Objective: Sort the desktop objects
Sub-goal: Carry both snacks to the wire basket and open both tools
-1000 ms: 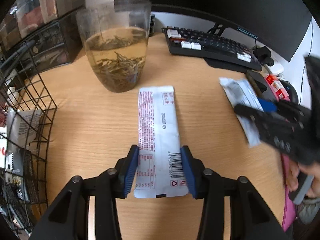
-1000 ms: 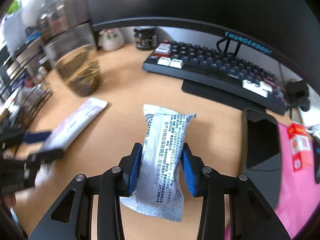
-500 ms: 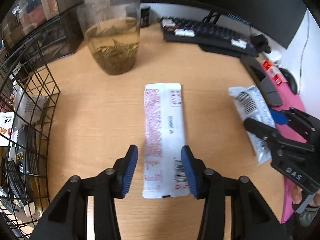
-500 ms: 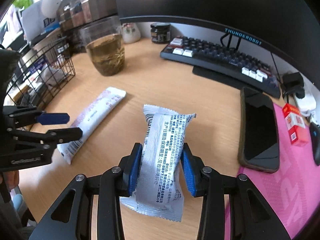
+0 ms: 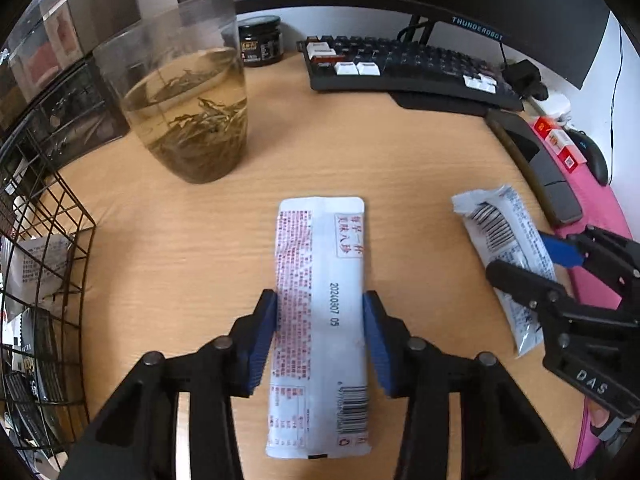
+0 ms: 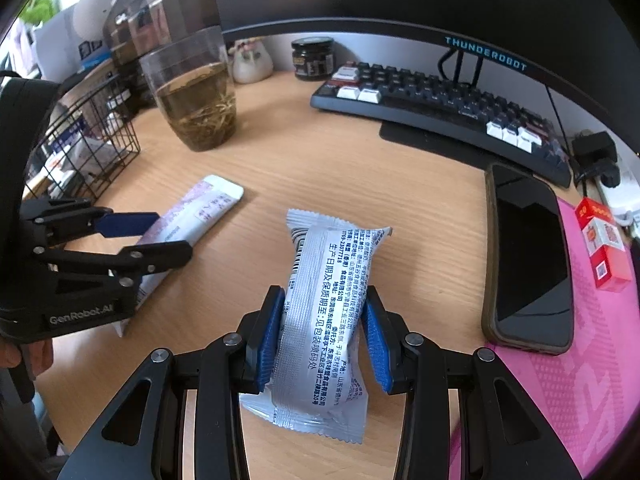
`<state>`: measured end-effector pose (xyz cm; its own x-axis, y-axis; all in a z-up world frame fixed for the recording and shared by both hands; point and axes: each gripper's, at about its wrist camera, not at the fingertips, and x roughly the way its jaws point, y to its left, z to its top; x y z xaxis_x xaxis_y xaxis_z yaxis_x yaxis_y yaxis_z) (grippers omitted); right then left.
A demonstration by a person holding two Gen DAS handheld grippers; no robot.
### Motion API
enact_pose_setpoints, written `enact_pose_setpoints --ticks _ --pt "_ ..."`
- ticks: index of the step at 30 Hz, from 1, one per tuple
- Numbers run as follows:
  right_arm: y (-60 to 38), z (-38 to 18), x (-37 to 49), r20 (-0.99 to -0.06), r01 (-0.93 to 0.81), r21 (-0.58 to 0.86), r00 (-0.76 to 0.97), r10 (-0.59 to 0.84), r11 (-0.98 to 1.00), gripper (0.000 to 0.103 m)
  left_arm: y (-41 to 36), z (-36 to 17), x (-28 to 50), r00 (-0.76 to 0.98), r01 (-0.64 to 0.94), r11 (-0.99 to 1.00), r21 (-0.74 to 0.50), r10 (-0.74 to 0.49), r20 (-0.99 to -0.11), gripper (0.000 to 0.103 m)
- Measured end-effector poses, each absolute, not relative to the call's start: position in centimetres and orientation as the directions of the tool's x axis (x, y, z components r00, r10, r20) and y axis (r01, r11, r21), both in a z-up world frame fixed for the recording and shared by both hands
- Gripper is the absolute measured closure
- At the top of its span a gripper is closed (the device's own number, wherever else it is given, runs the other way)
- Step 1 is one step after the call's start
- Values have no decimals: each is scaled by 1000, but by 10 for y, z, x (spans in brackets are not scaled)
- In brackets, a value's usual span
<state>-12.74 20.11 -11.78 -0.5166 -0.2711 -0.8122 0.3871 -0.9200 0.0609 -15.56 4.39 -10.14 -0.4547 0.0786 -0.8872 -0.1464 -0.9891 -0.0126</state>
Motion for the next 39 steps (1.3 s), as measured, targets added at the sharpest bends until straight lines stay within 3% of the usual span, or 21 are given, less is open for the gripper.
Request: enact_pose_setpoints --ticks 6,12,17,24,29,31,33,39 --pt "195 -108 -124 -802 400 62 -526 -285 -914 63 37 -84 -145 -480 -143 -989 -36 102 -871 59" --pt "150 -63 -109 -759 481 49 -552 -346 -875 63 1 -17 -114 -592 -114 -992 -63 118 -798 59" --pt "70 -4 -95 -697 618 52 -540 -471 -785 63 -83 31 -80 -675 42 -997 -62 18 -737 59" --pt "-69 16 -90 -680 749 96 -432 -592 -656 63 -205 23 -44 -641 291 -955 -66 -143 -754 59" --pt "-118 -3 -94 -707 755 123 -389 -591 -644 63 -241 9 -30 -636 335 -937 -103 -144 -758 57" --pt "-129 -7 -95 -725 745 71 -418 -548 -663 49 -245 8 -28 -636 346 -932 -112 -145 -758 52" --pt "-126 -6 -98 -711 724 57 -454 -537 -688 31 -247 9 -26 -632 364 -925 -113 -156 -759 35" --pt "-97 5 -98 -690 705 63 -480 -542 -706 29 -234 16 -23 -654 343 -930 -130 -137 -744 27"
